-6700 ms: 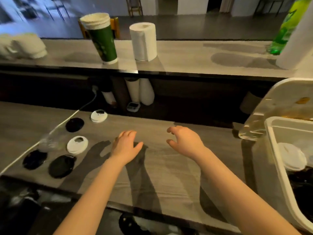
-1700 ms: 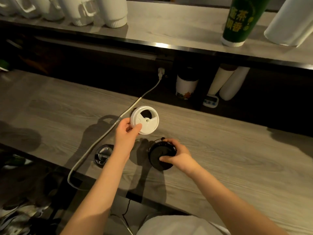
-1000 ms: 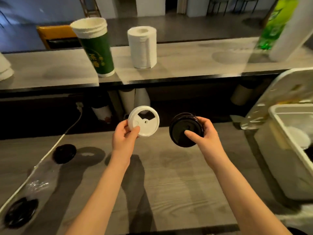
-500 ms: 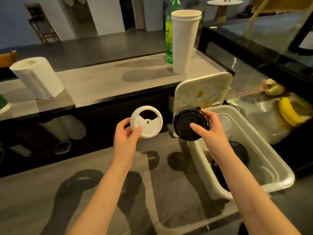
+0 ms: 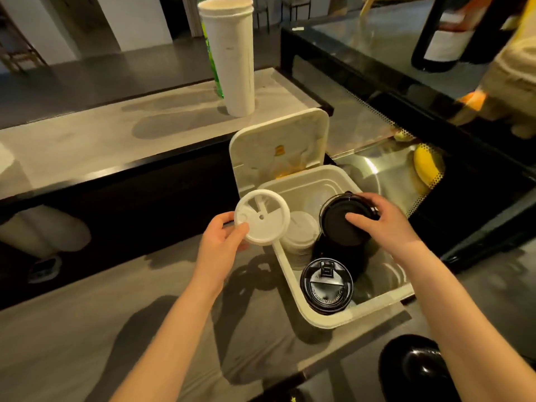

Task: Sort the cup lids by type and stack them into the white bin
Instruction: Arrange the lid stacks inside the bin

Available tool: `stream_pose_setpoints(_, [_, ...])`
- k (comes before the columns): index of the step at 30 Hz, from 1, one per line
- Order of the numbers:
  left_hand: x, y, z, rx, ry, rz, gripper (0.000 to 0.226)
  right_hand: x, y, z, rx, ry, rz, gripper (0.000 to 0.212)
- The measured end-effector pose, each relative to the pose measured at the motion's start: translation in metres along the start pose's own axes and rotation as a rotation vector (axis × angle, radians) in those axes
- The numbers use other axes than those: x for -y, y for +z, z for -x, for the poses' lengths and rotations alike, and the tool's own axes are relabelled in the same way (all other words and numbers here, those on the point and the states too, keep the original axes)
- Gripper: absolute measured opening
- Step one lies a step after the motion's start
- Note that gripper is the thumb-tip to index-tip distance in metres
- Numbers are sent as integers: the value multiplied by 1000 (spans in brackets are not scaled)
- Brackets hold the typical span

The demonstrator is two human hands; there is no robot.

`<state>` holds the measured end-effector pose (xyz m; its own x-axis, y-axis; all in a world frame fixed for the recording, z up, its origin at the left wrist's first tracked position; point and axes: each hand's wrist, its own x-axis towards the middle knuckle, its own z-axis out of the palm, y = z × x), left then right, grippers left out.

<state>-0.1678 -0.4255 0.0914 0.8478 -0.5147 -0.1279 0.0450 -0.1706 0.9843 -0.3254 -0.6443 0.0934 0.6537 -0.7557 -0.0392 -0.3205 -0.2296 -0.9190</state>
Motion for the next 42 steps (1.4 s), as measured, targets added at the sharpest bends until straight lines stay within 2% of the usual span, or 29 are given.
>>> stream_pose_setpoints(6, [0, 10, 8, 8, -16, -40, 25, -25, 11, -12, 86, 29, 254, 44])
stream_pose_setpoints(10, [0, 9, 10, -29, -20, -28, 25, -39, 22, -16, 50, 34, 461, 42])
stream_pose_setpoints(14, [-2, 11, 12, -44, -19, -41, 28, -44, 25, -13, 10, -53, 607, 42])
stream_pose_setpoints(17, [-3, 14, 12, -46, -24, -32, 28, -40, 22, -10, -7, -220, 638, 44])
stream_pose_setpoints(20, [-4, 18, 9, -43, -29, -41, 27, -36, 18, -8, 143, -344, 649, 46])
stream_pose_setpoints(23, [-3, 22, 2, -47, -36, -79, 28, -40, 14, -8, 331, -244, 751, 50])
stream_pose_setpoints(28, [-8, 33, -22, -16, -37, -181, 28, -46, 8, -5, 251, -189, 774, 48])
stream_pose_setpoints(31, [-21, 50, -47, 82, -14, -321, 22, -49, 9, 1, 182, -184, 792, 48])
stream_pose_setpoints(34, [-32, 71, -75, 288, -24, -661, 13, -51, 11, 2, 155, -200, 763, 48])
stream_pose_setpoints(37, [-29, 90, -91, 465, 8, -1025, 31, -52, 12, 2, 143, -203, 753, 48])
stream_pose_setpoints(42, [-18, 106, -96, 529, 99, -1361, 26, -54, 12, 1, 137, -202, 743, 49])
